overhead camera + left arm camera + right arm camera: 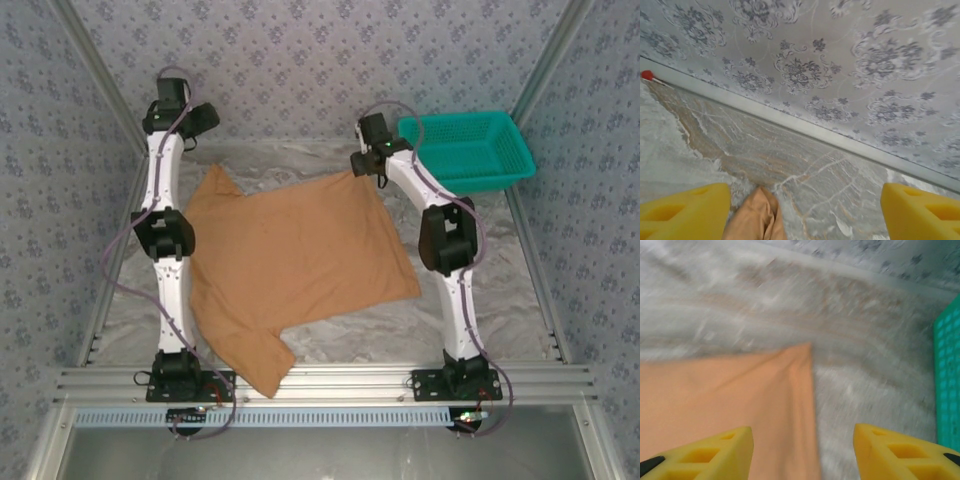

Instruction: Fold the inside-out t-shirt

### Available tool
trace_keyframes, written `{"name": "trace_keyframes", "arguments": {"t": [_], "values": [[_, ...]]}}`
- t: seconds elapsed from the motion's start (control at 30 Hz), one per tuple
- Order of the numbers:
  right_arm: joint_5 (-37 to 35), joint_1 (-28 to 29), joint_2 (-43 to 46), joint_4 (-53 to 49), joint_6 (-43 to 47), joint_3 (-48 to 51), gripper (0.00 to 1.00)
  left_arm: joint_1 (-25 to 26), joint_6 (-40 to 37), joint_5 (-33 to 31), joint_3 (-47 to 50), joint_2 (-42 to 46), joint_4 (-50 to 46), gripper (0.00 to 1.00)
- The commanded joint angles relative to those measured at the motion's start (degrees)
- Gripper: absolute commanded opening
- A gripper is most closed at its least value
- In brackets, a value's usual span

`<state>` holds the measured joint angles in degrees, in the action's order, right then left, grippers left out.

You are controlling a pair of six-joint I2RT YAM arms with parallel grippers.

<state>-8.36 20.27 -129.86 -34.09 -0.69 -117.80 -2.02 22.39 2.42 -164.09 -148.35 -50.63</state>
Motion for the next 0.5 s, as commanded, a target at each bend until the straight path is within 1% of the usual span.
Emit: {"name": "trace_keyframes", "arguments": {"t": [0.0, 0.03, 0.07, 0.1, 0.17, 0.2, 0.23, 0.3, 0.33, 0.4, 0.47], "values": [[7.30, 2.29, 11.97, 1.64, -3.03, 13.08, 0.57, 1.41, 0.10, -1.06, 3.68, 7.58, -10.36, 0.78], [9.61, 2.48, 13.93, 2.90, -4.84, 17.88, 0.57, 2.21, 0.39, -1.22, 8.81, 9.94, -9.70, 0.78], [12.51, 2.47, 15.95, 4.40, -6.74, 22.85, 0.57, 3.15, 0.46, -0.31, 17.58, 14.45, -6.56, 0.77], [15.27, 2.31, 17.35, 6.11, -8.60, 26.96, 0.57, 4.05, 0.64, 0.97, 28.36, 19.88, -0.45, 0.77], [18.64, 2.22, 18.64, 7.58, -9.87, 31.44, 0.57, 4.83, 2.83, 2.74, 46.99, 29.14, 11.06, 0.76], [18.85, 2.24, 18.88, 8.84, -9.77, 33.51, 0.57, 4.76, 4.69, 3.85, 54.52, 32.51, 16.73, 0.75], [18.81, 2.57, 18.76, 9.65, -10.17, 34.69, 0.57, 4.66, 6.12, 4.41, 59.48, 34.48, 19.22, 0.75], [18.17, 3.32, 17.59, 9.58, -10.13, 35.69, 0.56, 4.73, 7.02, 4.48, 67.13, 36.73, 23.65, 0.73], [18.12, 3.59, 17.00, 9.28, -10.11, 36.00, 0.55, 4.67, 7.05, 3.86, 69.01, 36.53, 24.20, 0.73], [17.74, 3.50, 15.77, 8.64, -10.53, 36.90, 0.53, 4.39, 6.59, 1.99, 70.35, 34.36, 24.66, 0.72], [17.46, 2.88, 14.70, 7.69, -11.20, 37.40, 0.50, 3.60, 6.14, 1.46, 69.27, 31.01, 24.45, 0.72]]}}
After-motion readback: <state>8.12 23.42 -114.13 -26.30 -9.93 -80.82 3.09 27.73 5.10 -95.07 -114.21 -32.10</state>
